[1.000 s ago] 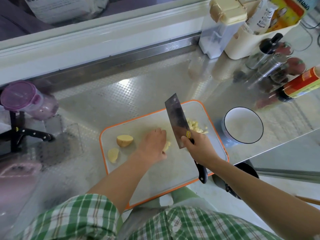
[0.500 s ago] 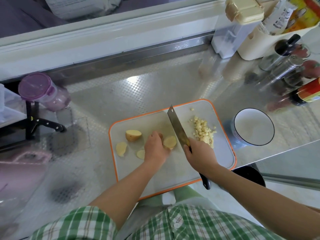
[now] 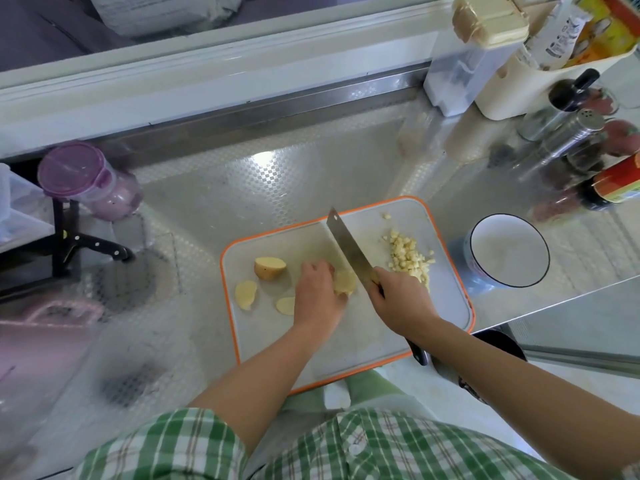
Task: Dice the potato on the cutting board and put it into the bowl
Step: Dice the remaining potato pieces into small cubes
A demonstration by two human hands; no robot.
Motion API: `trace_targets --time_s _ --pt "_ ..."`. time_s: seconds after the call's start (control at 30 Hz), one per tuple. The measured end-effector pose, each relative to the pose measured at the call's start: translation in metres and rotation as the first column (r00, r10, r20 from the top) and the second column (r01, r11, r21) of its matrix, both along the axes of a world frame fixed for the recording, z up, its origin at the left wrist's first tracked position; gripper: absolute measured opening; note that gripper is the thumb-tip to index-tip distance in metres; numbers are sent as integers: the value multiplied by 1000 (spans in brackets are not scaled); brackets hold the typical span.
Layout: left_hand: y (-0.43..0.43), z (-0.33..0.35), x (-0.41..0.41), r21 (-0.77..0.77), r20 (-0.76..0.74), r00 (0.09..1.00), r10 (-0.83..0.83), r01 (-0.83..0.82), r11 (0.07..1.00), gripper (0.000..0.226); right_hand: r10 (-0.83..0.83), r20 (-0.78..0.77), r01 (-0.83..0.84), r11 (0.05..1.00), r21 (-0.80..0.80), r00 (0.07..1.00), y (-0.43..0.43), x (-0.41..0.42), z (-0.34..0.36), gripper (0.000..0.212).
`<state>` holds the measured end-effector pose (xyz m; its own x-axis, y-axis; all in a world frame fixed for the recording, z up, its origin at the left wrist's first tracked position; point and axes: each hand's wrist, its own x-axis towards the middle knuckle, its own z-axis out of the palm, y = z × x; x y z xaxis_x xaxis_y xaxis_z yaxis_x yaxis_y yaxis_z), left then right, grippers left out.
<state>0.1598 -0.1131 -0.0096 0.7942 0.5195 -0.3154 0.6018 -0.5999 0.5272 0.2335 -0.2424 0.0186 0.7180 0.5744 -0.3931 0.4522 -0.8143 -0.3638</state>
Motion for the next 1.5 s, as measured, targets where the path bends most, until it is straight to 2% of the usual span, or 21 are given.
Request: trace_targets --time_s 0.1,0.23,0.43,0.7,0.9,1.0,1.2,1.5 --pt "2 0 -1 113 92 988 -127 117 987 28 -41 -24 42 999 5 999 0 0 6 30" --pt "4 -8 -4 143 95 970 -223 209 967 13 -8 -66 5 999 -43 998 1 -4 7 27" --pt "6 -13 -2 189 85 951 -297 277 942 2 17 -56 -21 997 -69 998 3 -9 3 20" --pt "6 -15 1 210 19 952 -306 295 932 8 34 -14 -35 997 -68 999 8 -16 -12 15" --pt "8 -13 -2 182 56 948 -312 298 937 8 -35 -21 36 999 27 999 9 -11 -11 12" --pt "9 -11 -7 200 92 948 -304 281 938 13 -13 -13 13 998 55 1000 6 -8 -3 9" --pt "8 -10 -7 222 89 946 -313 287 932 8 83 -29 -83 996 -13 996 5 -8 3 10" --pt "8 -12 -5 196 78 950 -303 283 939 7 89 -45 -91 995 -40 995 10 -13 -10 8"
